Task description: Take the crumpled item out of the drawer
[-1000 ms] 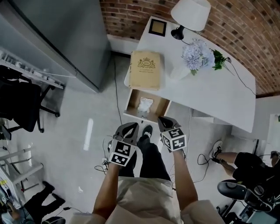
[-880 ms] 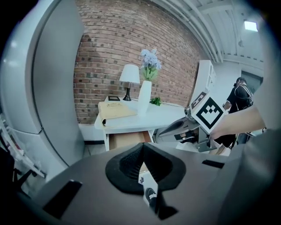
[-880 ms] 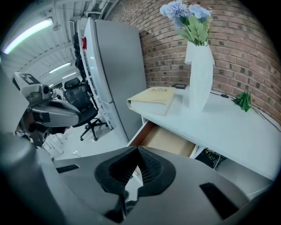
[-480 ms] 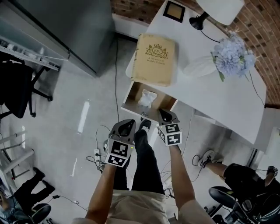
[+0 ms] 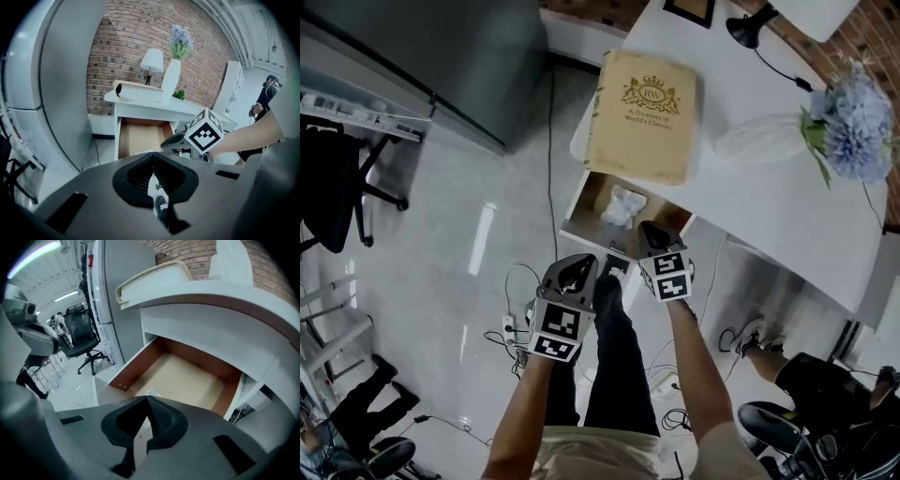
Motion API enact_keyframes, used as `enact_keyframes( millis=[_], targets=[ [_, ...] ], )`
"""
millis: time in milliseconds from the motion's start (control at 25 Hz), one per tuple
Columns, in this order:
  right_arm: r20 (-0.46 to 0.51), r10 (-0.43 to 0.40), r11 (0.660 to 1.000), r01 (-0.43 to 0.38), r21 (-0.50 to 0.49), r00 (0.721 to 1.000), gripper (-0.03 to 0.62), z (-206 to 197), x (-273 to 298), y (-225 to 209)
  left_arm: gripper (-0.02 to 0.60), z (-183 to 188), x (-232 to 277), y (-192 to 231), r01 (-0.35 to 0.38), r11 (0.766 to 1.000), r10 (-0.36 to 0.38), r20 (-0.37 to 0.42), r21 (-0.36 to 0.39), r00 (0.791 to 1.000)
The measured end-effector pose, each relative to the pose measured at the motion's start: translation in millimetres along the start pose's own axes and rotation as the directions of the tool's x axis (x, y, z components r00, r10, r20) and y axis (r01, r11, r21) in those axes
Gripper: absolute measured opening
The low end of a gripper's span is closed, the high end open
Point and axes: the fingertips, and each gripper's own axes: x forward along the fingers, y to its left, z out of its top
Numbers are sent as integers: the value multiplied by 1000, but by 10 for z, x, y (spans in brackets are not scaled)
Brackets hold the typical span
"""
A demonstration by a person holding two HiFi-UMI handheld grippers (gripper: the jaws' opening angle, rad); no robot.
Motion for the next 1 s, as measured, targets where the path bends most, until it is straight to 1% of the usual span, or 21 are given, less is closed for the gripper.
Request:
enact_keyframes(
  millis=[120,280,400,600,680,800,880,920,1000],
  targets=[
    [-14,27,999,-28,-31,1000,20,-59,135,29,15,-153,144,1,-2,1000,1,-25,-17,1000],
    [-33,51,997,-53,-50,998,20,-115,233,13,15,-101,277,52,3,1000,-4,-17,-7,1000],
    [-42,61,996,-64,-67,997,20,-128,260,-25,15,-181,358,33,7,1000,-8,-39,-27,999],
    [-55,79,991,-85,-104,995,20,-126,306,-91,15,-240,486,3,9,999,-11,-50,-37,999],
    [-71,88,988,-97,-124,994,20,-146,352,-91,15,-263,498,20,3,999,-5,-52,-42,999],
    [-93,108,979,-122,-165,990,21,-145,441,-41,15,-296,487,124,-27,997,23,-53,-66,998],
    [-106,115,971,-134,-198,988,32,-144,503,-13,15,-315,483,182,-46,995,41,-51,-92,998],
    [-115,119,967,-142,-213,986,57,-150,537,2,15,-326,482,202,-53,993,48,-49,-104,998],
    [-143,129,956,-161,-244,981,83,-171,602,39,15,-337,478,234,-63,991,58,-45,-122,997]
  ],
)
